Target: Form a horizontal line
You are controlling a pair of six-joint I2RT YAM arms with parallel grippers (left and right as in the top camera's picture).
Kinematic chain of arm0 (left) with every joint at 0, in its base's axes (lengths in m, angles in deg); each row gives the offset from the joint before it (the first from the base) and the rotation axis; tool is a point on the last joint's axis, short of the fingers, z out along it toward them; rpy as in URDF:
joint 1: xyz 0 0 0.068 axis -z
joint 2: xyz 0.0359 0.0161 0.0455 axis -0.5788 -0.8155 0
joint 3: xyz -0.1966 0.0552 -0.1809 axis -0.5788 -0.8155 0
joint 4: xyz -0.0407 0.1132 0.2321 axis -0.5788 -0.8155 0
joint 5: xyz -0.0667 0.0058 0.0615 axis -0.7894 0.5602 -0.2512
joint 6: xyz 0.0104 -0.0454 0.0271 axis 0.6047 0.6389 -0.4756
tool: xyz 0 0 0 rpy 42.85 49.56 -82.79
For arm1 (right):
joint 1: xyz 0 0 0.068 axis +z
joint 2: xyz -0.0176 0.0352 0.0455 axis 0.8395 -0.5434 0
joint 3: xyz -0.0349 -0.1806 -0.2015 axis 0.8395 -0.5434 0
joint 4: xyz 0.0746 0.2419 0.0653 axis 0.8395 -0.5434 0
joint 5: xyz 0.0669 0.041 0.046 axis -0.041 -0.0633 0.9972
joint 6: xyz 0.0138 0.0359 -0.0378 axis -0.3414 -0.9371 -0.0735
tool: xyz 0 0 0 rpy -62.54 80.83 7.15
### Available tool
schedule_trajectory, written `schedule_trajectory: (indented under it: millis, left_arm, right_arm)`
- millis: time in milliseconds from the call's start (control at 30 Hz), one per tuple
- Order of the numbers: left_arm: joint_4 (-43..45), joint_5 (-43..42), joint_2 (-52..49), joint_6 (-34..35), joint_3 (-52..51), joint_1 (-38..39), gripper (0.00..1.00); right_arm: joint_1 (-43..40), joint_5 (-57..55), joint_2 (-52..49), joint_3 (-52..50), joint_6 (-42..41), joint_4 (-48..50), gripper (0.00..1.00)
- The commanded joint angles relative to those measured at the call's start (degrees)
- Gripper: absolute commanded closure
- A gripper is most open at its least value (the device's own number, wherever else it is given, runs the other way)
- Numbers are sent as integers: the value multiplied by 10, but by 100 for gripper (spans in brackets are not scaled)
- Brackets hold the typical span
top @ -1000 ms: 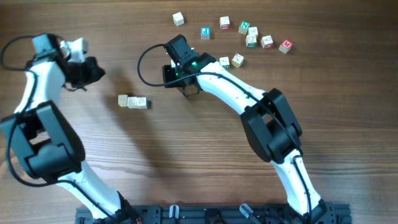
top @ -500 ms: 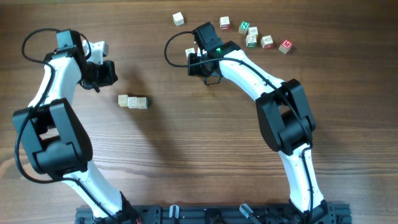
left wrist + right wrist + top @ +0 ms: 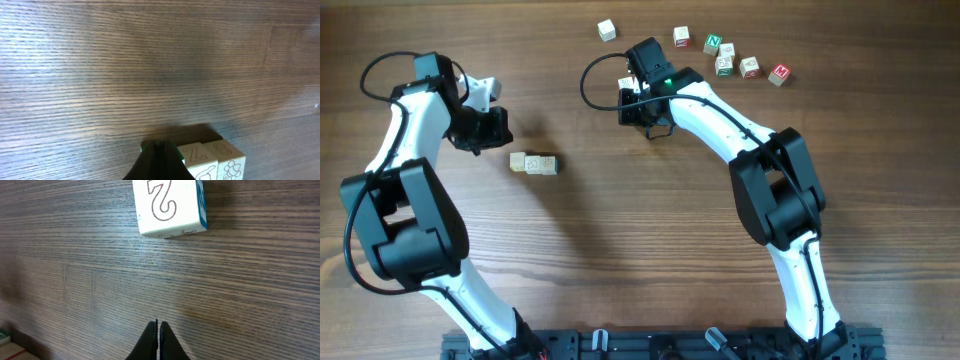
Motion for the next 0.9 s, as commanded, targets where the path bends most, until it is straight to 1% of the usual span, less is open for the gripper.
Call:
schedule_trajectory:
  millis: [0, 267, 667, 867]
  left_arm:
    - [-6, -14, 9, -14, 5, 5, 96]
    - [19, -15, 8, -14, -16, 7, 96]
    - [24, -16, 6, -14, -18, 26, 96]
    - [46, -16, -18, -3, -18, 26, 96]
  right_arm:
    - [1, 10, 16, -5, -3, -5, 96]
    - [1, 10, 16, -5, -3, -8, 96]
    - [1, 10, 16, -5, -3, -12, 95]
    - [1, 10, 16, -5, -3, -13, 96]
